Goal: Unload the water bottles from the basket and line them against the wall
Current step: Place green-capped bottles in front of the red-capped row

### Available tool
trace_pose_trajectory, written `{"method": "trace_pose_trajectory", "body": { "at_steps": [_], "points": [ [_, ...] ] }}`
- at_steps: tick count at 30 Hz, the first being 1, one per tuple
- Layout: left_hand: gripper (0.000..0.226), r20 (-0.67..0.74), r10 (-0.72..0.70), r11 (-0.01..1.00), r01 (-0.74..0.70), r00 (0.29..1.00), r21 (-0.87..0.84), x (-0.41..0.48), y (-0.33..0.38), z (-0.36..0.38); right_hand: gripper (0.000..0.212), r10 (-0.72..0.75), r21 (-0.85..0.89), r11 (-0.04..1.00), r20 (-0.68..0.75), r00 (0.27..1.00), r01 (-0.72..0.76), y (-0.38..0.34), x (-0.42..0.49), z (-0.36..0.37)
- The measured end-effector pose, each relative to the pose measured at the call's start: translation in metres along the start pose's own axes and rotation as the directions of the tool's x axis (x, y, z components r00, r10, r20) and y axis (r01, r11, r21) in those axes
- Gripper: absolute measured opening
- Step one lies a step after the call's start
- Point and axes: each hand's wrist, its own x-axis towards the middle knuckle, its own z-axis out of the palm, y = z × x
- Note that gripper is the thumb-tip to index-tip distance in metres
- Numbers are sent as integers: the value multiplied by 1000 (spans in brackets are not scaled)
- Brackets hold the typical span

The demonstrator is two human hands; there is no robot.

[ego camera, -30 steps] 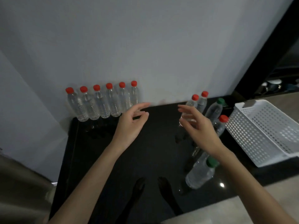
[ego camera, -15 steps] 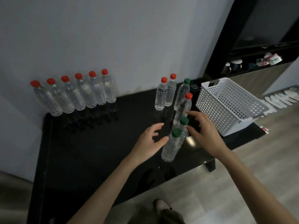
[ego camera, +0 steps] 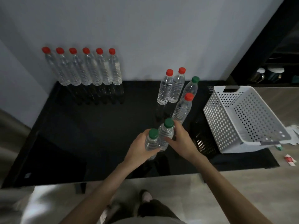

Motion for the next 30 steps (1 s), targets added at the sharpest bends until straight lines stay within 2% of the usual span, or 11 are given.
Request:
{"method": "trace_pose_trajectory", "body": {
  "at_steps": [6, 11, 15, 24, 30],
  "points": [
    [71, -108, -159, 987, 158, 981, -21, -4, 2, 15, 59, -4, 42, 999, 165, 986, -3, 15, 6, 5],
    [73, -268, -167, 983, 181, 949, 28, -3, -1, 18, 67, -5, 21, 1000, 187, 982, 1, 19, 13, 7],
    [68, -383, -214, 975, 220, 899, -29, 1, -2, 11, 58, -27, -2, 1000, 196, 980, 28, 14, 25, 6],
    [59, -424, -240, 968, 248, 873, -37, 9, -18, -57, 53, -92, -13, 995, 281, 955, 100, -24, 62, 33],
    [60, -460, -203, 974, 229, 865, -1, 15, -45, -122, 53, -138, 14, 990, 316, 939, 140, -71, 104, 71]
  ]
}}
